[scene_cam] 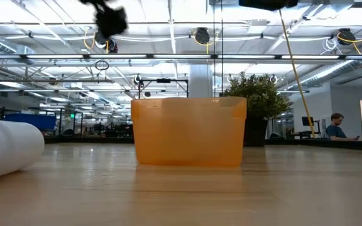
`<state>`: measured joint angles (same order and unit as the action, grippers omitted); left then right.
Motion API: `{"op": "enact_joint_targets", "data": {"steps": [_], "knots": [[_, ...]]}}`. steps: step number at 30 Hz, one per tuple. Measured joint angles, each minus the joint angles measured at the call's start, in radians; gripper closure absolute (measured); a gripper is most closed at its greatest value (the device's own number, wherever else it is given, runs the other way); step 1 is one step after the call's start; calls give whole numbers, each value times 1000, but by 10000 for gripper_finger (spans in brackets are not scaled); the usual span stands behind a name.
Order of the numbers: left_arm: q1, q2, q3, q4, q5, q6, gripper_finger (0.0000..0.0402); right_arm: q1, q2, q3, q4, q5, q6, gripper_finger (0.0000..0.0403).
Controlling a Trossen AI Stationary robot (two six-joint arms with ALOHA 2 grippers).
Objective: Pick and place pill bottles into a basket
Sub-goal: Put the white pill bottle into the orange container
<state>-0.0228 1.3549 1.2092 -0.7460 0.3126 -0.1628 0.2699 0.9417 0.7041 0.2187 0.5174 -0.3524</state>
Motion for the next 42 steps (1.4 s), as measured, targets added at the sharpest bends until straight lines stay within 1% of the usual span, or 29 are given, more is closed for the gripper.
{"op": "enact_joint_targets", "data": {"steps": [3, 7, 8, 10, 12, 13, 15, 18, 21, 24, 25, 27, 29, 32, 33, 35, 39, 40, 42], "knots": [[-194, 11, 10, -63, -54, -158, 124, 0, -26, -32, 0, 9, -1, 90], [-396, 70, 67, -51, -128, -397, 124, 0, -40, -89, 48, 9, 0, 90], [-435, 95, 92, -61, -158, -439, 124, 0, -41, -105, 77, 9, 1, 90], [-501, 159, 163, -53, -206, -457, 129, 0, -45, -140, 132, 8, 0, 90], [-551, 229, 243, -77, -239, -417, 138, 0, -43, -163, 190, 7, 0, 90], [-565, 271, 287, -92, -239, -391, 143, 0, -46, -174, 208, 7, 0, 90], [-578, 359, 375, -140, -219, -354, 154, 0, -47, -182, 232, 7, 7, 90], [-572, 481, 488, -304, -157, -307, 170, 0, -47, -182, 241, 7, 28, 90], [-571, 575, 549, -486, -102, -234, 181, 0, -44, -182, 242, 7, 50, 90], [-570, 634, 564, -628, -79, -134, 188, 0, -44, -182, 242, 7, 52, 90], [-571, 644, 564, -662, -94, -97, 189, 0, -44, -182, 242, 7, 52, 90], [-576, 655, 564, -694, -164, -20, 189, 0, -44, -182, 242, 7, 52, 90], [-583, 658, 564, -682, -257, 69, 187, 0, -44, -182, 242, 7, 50, 90], [-589, 658, 564, -632, -426, 220, 186, 0, -44, -182, 242, 7, 45, 90], [-590, 658, 565, -612, -462, 268, 186, 0, -44, -182, 242, 7, 45, 90], [-589, 658, 565, -575, -492, 370, 186, 0, -44, -182, 243, 7, 56, 90], [-581, 656, 543, -551, -497, 572, 186, 0, -44, -182, 242, 7, 101, 90], [-575, 656, 532, -560, -497, 610, 185, 0, -44, -182, 242, 7, 109, 90], [-563, 657, 508, -569, -498, 635, 185, 0, -44, -182, 242, 7, 124, 90]]}}
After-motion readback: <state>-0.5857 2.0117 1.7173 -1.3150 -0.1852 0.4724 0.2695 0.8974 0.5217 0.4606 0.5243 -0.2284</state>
